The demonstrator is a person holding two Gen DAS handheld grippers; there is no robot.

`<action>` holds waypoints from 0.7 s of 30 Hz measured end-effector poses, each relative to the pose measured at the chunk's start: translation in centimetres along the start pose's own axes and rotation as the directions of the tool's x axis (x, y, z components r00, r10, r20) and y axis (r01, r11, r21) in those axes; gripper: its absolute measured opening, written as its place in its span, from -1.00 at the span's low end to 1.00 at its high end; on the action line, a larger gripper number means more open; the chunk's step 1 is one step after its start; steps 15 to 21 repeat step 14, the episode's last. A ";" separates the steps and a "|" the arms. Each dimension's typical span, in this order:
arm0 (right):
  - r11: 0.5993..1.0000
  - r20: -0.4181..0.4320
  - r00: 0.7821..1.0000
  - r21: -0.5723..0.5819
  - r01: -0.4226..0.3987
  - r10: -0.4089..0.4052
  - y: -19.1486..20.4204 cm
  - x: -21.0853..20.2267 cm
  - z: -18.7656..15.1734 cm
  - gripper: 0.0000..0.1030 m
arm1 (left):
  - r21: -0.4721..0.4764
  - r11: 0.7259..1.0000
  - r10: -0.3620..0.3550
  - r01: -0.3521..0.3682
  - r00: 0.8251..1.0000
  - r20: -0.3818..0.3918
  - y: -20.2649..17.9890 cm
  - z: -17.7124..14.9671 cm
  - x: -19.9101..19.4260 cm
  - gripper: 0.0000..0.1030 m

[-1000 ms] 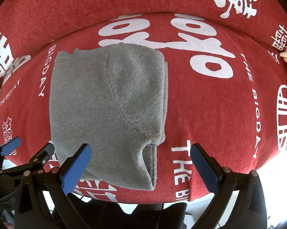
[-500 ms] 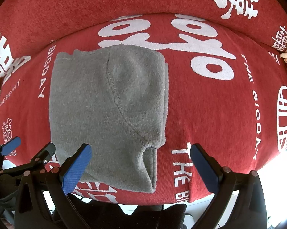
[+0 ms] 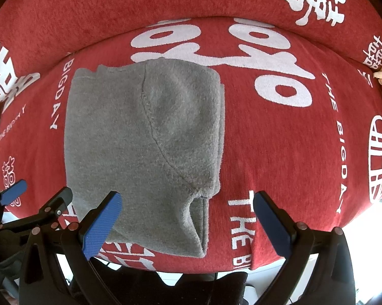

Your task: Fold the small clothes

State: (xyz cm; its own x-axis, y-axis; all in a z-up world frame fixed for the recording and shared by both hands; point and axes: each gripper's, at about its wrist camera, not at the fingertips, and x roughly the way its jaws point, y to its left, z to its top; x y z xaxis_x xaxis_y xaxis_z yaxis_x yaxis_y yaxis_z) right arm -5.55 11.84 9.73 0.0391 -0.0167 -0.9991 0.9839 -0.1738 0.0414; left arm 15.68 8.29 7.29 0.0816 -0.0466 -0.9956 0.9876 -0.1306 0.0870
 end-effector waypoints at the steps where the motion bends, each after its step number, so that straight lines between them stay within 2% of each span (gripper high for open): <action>1: 1.000 0.001 1.000 0.002 0.000 0.000 0.0 0.0 -0.1 0.99 | 0.001 1.000 0.001 -0.001 1.000 0.007 0.0 0.0 -0.1 0.93; 5: 1.000 0.000 1.000 0.007 -0.002 0.002 0.0 0.1 -0.1 0.99 | 0.015 1.000 -0.002 0.002 1.000 0.025 -0.1 0.0 -0.4 0.93; 21: 1.000 -0.004 1.000 0.014 -0.005 0.005 0.0 0.1 -0.4 0.99 | 0.004 1.000 -0.008 0.008 1.000 -0.007 0.1 -0.1 0.2 0.93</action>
